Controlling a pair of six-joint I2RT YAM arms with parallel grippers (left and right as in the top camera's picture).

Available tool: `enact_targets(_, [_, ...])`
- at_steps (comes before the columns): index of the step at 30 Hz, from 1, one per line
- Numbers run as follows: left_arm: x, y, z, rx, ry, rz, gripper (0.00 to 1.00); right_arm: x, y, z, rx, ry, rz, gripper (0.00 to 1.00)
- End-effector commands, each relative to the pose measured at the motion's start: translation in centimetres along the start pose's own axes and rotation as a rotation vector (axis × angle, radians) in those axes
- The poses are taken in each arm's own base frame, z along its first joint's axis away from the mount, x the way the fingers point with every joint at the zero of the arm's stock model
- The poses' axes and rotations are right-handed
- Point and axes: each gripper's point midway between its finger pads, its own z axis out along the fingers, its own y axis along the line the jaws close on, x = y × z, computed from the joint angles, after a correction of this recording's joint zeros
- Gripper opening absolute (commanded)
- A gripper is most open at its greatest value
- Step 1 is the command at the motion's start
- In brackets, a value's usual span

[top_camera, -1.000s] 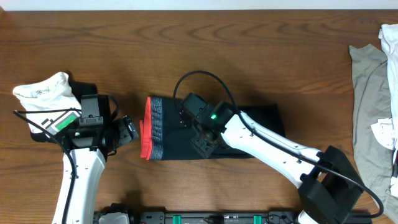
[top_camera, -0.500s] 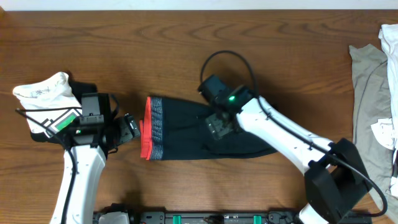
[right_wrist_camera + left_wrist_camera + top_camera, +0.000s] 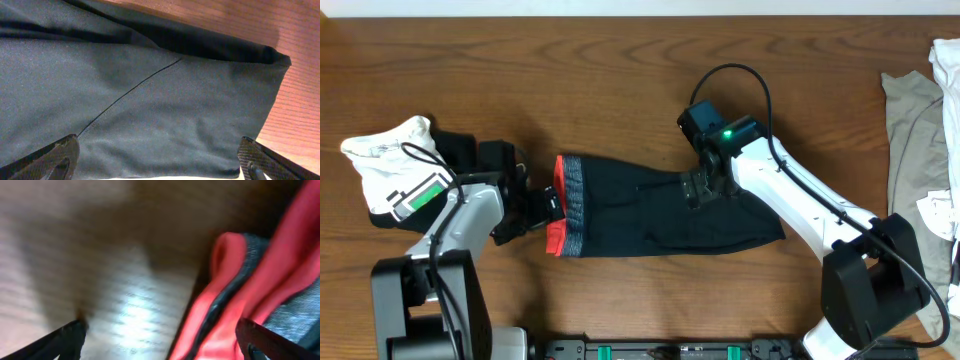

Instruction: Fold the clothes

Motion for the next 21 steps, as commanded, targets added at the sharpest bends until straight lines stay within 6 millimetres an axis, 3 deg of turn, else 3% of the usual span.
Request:
enact_targets(1, [0.7,-1.9,0.4,0.126,0.042,0.050,0.98,-0.1,-0.3,0.1,0.008,-0.002,0.024,0.99])
enact_targets(11, [0.9,-4.5,-0.1,0.281,0.055,0.067,0.98,-0.1,-0.3,0.1,0.008,-0.001,0.024,0.99])
enact_targets(21, [1.5,-4.5,0.4,0.293,0.064,0.065,0.98,0.1,-0.4,0.1,0.010,0.004,0.023,0.99])
